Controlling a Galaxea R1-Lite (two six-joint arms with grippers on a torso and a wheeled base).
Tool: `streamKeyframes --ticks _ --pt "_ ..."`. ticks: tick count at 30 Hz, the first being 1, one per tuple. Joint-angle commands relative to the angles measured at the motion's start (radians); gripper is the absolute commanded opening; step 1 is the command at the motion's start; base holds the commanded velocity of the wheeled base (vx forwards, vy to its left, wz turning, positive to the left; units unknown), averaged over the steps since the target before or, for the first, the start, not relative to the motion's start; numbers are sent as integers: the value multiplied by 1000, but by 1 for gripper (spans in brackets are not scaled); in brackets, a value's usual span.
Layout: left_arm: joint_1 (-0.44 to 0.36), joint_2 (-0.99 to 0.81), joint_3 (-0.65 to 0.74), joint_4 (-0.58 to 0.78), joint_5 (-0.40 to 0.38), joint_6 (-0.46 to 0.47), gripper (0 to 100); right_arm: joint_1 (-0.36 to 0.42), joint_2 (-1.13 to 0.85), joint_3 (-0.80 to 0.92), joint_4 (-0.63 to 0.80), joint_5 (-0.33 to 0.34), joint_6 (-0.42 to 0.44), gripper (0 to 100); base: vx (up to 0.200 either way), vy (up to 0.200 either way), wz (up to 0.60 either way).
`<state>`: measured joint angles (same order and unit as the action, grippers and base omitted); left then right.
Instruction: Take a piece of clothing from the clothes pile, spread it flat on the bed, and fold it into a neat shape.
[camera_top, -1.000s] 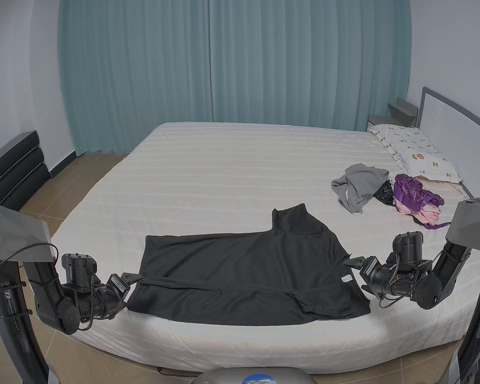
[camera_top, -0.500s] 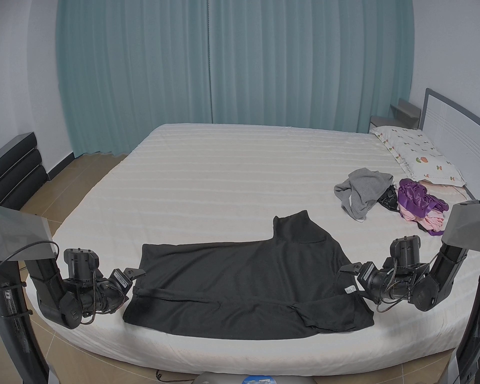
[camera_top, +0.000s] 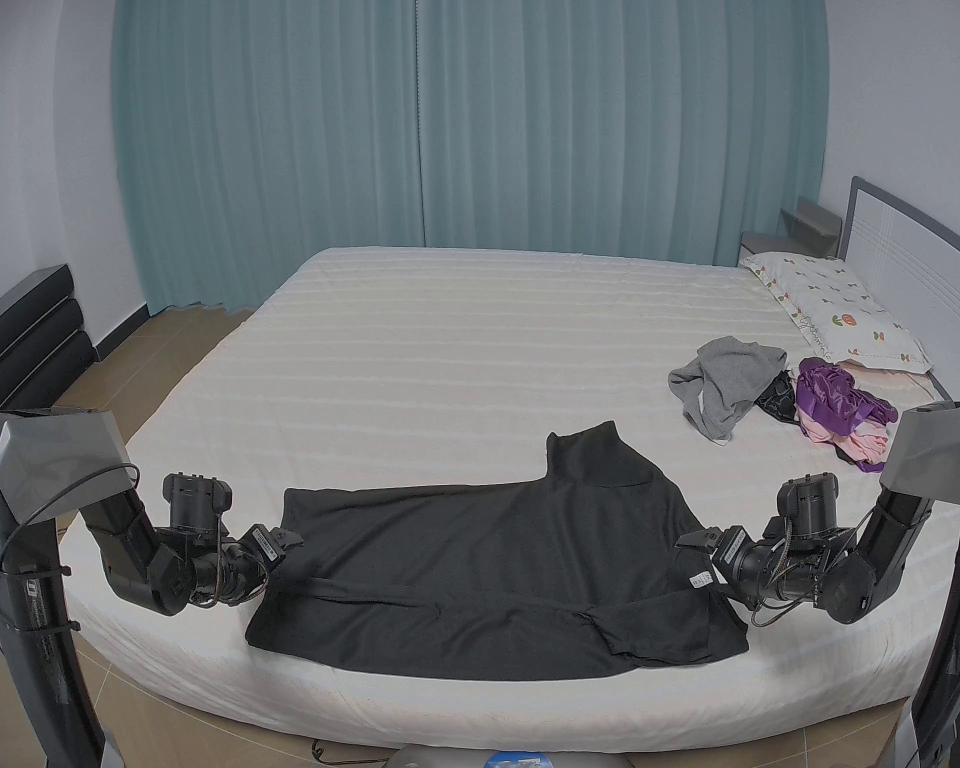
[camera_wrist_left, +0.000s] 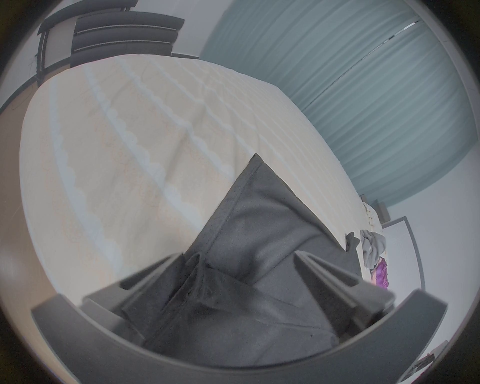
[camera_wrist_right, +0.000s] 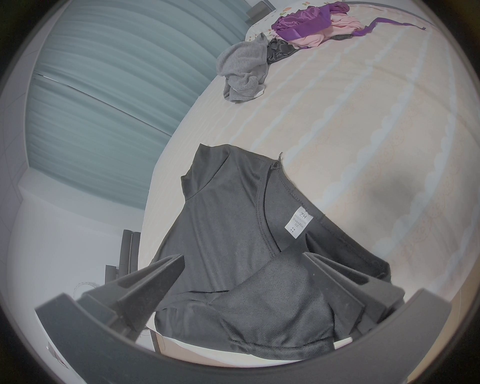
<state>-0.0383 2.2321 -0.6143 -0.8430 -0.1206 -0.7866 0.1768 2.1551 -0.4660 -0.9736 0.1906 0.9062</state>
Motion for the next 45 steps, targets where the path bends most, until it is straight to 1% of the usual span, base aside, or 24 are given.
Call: streamKeyframes --ticks 1,3,5,9,11,12,13,14,16,18,20,22,23,26,28,29,32,36,45 --pt "-5 37 -56 36 13 1 0 1 9 1 -4 -5 -9 100 0 0 0" --pt "-5 30 -59 53 13 1 0 0 14 7 -11 -10 -52 100 0 0 0" --pt "-5 29 -59 65 15 1 0 -7 17 17 -30 3 -99 100 0 0 0" --pt "0 21 -61 85 16 1 0 4 54 3 -34 23 -144 100 0 0 0" --pt "6 -11 -61 104 16 1 0 -7 63 -14 -33 30 -216 100 0 0 0" --pt "6 -14 -61 107 16 1 0 -7 65 -16 -33 32 -222 100 0 0 0" --pt "12 -35 -61 137 16 1 0 -19 78 -22 -30 50 -296 100 0 0 0" --pt "14 -48 -64 163 16 1 0 -31 89 -23 -31 69 -336 100 0 0 0" --pt "14 -63 -76 202 16 0 0 -42 95 -25 -36 98 -372 100 0 0 0" --pt "14 -68 -79 216 16 -2 0 -46 95 -25 -36 110 -377 100 0 0 0" --pt "15 -83 -90 240 16 -5 0 -71 100 -42 -31 142 -385 100 0 0 0" --pt "15 -85 -91 243 16 -5 0 -79 106 -49 -28 150 -389 100 0 0 0" --pt "14 -89 -93 255 16 -5 0 -102 131 -63 -30 170 -415 100 0 0 0" --pt "14 -94 -93 262 16 -6 0 -109 155 -68 -33 194 -460 100 0 0 0" --pt "14 -94 -93 262 16 -6 0 -109 157 -68 -33 194 -463 100 0 0 0" --pt "14 -94 -91 262 18 -6 0 -108 163 -69 -33 202 -480 100 0 0 0" --pt "15 -94 -91 263 18 -6 0 -100 177 -72 -34 208 -494 100 0 0 0" --pt "14 -94 -93 285 18 -6 0 -91 190 -83 -34 207 -526 100 0 0 0" --pt "14 -100 -93 288 18 -6 0 -89 210 -95 -30 205 -541 100 0 0 0"
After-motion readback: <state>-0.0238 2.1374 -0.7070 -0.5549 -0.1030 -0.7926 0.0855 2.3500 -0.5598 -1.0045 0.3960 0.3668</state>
